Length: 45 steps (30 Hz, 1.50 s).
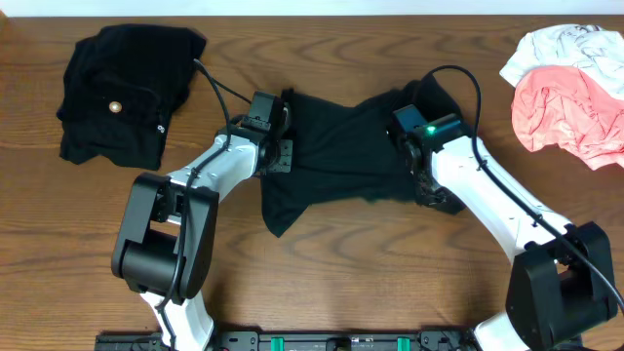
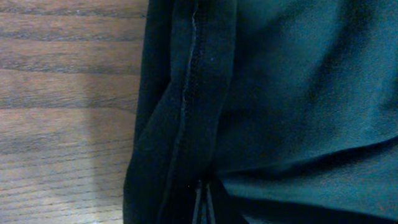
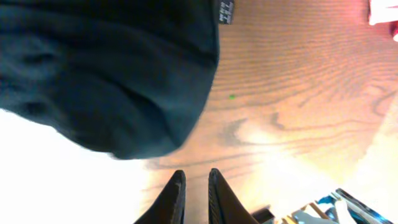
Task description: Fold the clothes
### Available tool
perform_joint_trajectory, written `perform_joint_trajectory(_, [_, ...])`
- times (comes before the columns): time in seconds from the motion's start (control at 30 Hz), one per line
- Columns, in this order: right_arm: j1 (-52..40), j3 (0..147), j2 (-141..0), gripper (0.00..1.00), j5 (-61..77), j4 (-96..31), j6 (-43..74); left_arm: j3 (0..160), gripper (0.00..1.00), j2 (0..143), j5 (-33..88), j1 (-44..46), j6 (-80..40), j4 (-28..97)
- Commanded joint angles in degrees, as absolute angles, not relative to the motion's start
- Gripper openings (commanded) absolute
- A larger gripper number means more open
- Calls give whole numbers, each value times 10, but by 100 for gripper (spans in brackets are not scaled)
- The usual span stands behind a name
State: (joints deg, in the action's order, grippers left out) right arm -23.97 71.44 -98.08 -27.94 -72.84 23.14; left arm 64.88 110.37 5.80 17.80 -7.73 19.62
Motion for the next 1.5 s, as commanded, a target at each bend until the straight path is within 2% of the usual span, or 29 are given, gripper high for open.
perform_joint_trajectory(0.0, [-242, 724, -982, 11, -302, -742, 222, 632, 6, 1143, 45, 177, -83, 200])
perform_joint_trajectory(0.07, [-242, 724, -982, 12, -302, -746, 223, 632, 6, 1143, 45, 177, -83, 200])
perform_joint_trajectory(0.13, [-243, 724, -982, 30, -291, -746, 223, 632, 6, 1143, 45, 177, -83, 200])
perform_joint_trajectory(0.2, [-244, 724, -982, 34, -261, -743, 222, 632, 6, 1143, 45, 177, -83, 200])
perform_joint_trajectory(0.37, [-264, 723, -982, 33, -164, -705, 198, 632, 6, 1143, 45, 177, -83, 200])
perform_joint_trajectory(0.53, [-310, 706, -983, 33, -131, -621, 136, 632, 6, 1143, 44, 177, -83, 200])
perform_joint_trajectory(0.63, [-328, 679, -983, 27, -99, -570, 112, 632, 6, 1143, 44, 177, -83, 200])
perform_joint_trajectory(0.93, [-331, 594, -983, 26, -47, -439, 62, 632, 6, 1143, 45, 166, -83, 195])
perform_joint_trajectory(1.33, [-330, 535, -983, 36, -43, -318, 32, 632, 6, 1143, 45, 166, -83, 196])
perform_joint_trajectory(1.47, [-330, 524, -983, 36, -43, -301, 24, 632, 6, 1143, 45, 166, -83, 196])
